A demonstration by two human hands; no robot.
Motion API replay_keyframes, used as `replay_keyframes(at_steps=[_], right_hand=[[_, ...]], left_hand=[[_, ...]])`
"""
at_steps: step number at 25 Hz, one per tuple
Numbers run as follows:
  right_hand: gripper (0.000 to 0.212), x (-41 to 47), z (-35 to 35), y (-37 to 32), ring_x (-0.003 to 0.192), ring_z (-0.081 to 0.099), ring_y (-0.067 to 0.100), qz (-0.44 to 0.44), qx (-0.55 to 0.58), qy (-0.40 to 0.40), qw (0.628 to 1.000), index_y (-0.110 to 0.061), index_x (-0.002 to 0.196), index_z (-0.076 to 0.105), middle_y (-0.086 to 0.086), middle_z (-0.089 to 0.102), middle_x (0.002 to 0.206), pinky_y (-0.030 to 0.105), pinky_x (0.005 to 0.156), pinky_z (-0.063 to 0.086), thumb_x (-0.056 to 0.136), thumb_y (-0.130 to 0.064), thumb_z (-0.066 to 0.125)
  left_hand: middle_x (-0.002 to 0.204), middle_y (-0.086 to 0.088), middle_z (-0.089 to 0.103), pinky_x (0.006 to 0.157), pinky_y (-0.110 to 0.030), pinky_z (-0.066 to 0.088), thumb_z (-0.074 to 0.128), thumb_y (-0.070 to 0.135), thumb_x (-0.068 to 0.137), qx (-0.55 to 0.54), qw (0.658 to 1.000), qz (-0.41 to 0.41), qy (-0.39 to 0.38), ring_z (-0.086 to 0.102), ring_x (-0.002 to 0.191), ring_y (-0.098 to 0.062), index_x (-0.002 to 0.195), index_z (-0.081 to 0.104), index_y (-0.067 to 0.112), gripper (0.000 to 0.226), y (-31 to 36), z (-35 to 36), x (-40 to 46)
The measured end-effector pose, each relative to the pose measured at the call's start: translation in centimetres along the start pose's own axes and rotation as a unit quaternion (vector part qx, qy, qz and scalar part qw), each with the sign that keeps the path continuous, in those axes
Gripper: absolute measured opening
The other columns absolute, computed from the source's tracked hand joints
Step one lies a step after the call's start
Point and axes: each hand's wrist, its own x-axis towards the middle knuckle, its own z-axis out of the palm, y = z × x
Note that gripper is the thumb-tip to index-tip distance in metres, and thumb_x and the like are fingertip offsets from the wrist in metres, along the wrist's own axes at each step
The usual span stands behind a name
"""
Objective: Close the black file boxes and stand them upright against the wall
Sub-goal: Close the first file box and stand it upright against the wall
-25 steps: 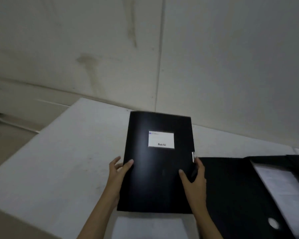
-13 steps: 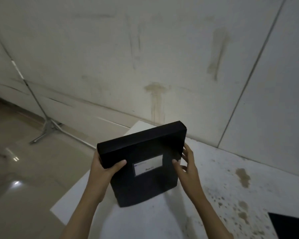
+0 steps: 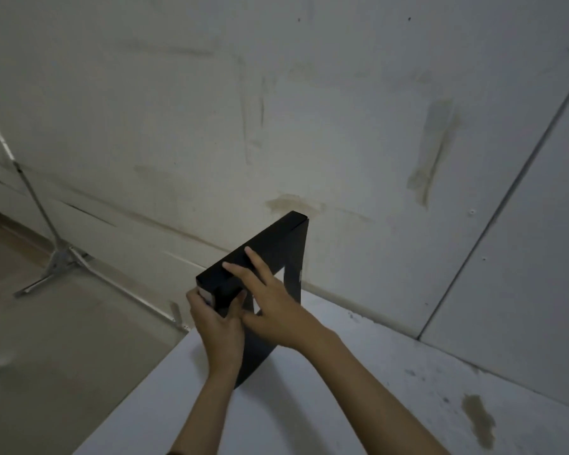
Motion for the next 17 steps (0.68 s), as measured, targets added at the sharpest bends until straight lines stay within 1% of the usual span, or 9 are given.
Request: replay_keyframes(at_steps=[1, 2, 3, 5, 8, 10, 13, 15, 17], right_hand=[[0.068, 0.9, -0.3, 0.8, 0.098, 0.057, 0.019, 0.002, 0.007, 0.011, 1.000, -0.038, 0.139, 0.024, -0.009, -0.008, 0.158, 0.028, 0.072, 0.051, 0.086, -0.004, 0.048], [0.067, 1.8, -0.4, 1.6, 0.078, 0.057, 0.014, 0.006, 0.014, 0.025, 1.000, -0.036, 0.139, 0.026, -0.009, -0.007, 0.157, 0.025, 0.062, 0.049, 0.085, -0.001, 0.047], [0.064, 2.8, -0.6, 2.3, 0.077, 0.058, 0.017, 0.010, 0.028, 0.037, 0.999, -0.033, 0.138, 0.028, -0.011, -0.005, 0.157, 0.029, 0.063, 0.051, 0.086, 0.000, 0.045], [0.055, 4.6, -0.7, 3.4, 0.103, 0.054, 0.033, 0.020, 0.071, 0.057, 0.996, -0.029, 0.133, 0.034, -0.014, 0.001, 0.156, 0.050, 0.084, 0.052, 0.087, 0.000, 0.043], [0.051, 6.6, -0.8, 4.6, 0.113, 0.045, 0.039, 0.030, 0.103, 0.084, 0.991, -0.025, 0.128, 0.039, -0.016, 0.010, 0.154, 0.057, 0.096, 0.042, 0.086, 0.004, 0.042], [0.052, 7.5, -0.9, 5.5, 0.115, 0.046, 0.019, 0.036, 0.108, 0.096, 0.989, -0.025, 0.127, 0.040, -0.016, 0.013, 0.153, 0.054, 0.098, 0.042, 0.086, 0.006, 0.041], [0.051, 8.3, -0.9, 6.8, 0.103, 0.045, -0.019, 0.024, 0.109, 0.111, 0.988, -0.030, 0.124, 0.042, -0.017, 0.015, 0.151, 0.051, 0.096, 0.046, 0.086, 0.004, 0.041], [0.052, 8.5, -0.7, 7.1, 0.102, 0.047, -0.015, 0.017, 0.103, 0.120, 0.987, -0.037, 0.120, 0.041, -0.018, 0.016, 0.150, 0.050, 0.094, 0.048, 0.086, 0.003, 0.040], [0.052, 8.4, -0.4, 7.2, 0.108, 0.049, 0.005, 0.021, 0.106, 0.132, 0.985, -0.037, 0.118, 0.040, -0.017, 0.016, 0.150, 0.051, 0.093, 0.048, 0.086, 0.003, 0.040]], left_hand=[[0.105, -0.015, 0.053, 0.084, -0.055, 0.051, 0.068, 0.012, 0.078, 0.011, 1.000, 0.007, 0.007, 0.055, 0.101, -0.033, 0.097, 0.041, 0.023, 0.035, -0.4, 1.2, 1.0], [0.105, -0.014, 0.052, 0.084, -0.055, 0.050, 0.068, 0.012, 0.079, 0.021, 1.000, 0.018, 0.016, 0.052, 0.101, -0.034, 0.097, 0.041, 0.024, 0.035, -0.8, 2.3, 1.8], [0.104, -0.013, 0.052, 0.083, -0.052, 0.051, 0.067, 0.010, 0.079, 0.028, 0.999, 0.033, 0.027, 0.051, 0.101, -0.034, 0.098, 0.041, 0.023, 0.035, -1.3, 3.4, 2.7], [0.100, -0.009, 0.050, 0.079, -0.037, 0.053, 0.062, 0.004, 0.081, 0.033, 0.996, 0.055, 0.061, 0.049, 0.102, -0.030, 0.098, 0.042, 0.016, 0.029, -2.1, 5.3, 4.0], [0.092, 0.005, 0.045, 0.065, -0.003, 0.044, 0.049, -0.001, 0.089, 0.017, 0.995, 0.011, 0.098, 0.049, 0.095, 0.003, 0.090, 0.045, 0.025, 0.026, -2.3, 7.4, 5.6], [0.095, -0.001, 0.046, 0.068, -0.006, 0.044, 0.051, 0.004, 0.089, 0.025, 0.993, 0.002, 0.112, 0.049, 0.098, -0.007, 0.098, 0.048, 0.016, 0.016, -2.9, 8.5, 6.4], [0.099, -0.013, 0.049, 0.071, -0.037, 0.052, 0.060, 0.005, 0.082, 0.057, 0.989, 0.062, 0.120, 0.044, 0.095, -0.024, 0.105, 0.046, 0.004, 0.026, -3.6, 9.5, 7.0], [0.095, -0.007, 0.043, 0.071, -0.048, 0.052, 0.060, 0.003, 0.080, 0.083, 0.986, 0.071, 0.122, 0.048, 0.090, -0.032, 0.100, 0.044, 0.004, 0.025, -3.8, 9.8, 7.3], [0.097, -0.004, 0.041, 0.072, -0.029, 0.052, 0.058, 0.000, 0.081, 0.079, 0.988, 0.059, 0.117, 0.049, 0.093, -0.035, 0.102, 0.044, 0.003, 0.026, -3.6, 9.6, 7.4]])
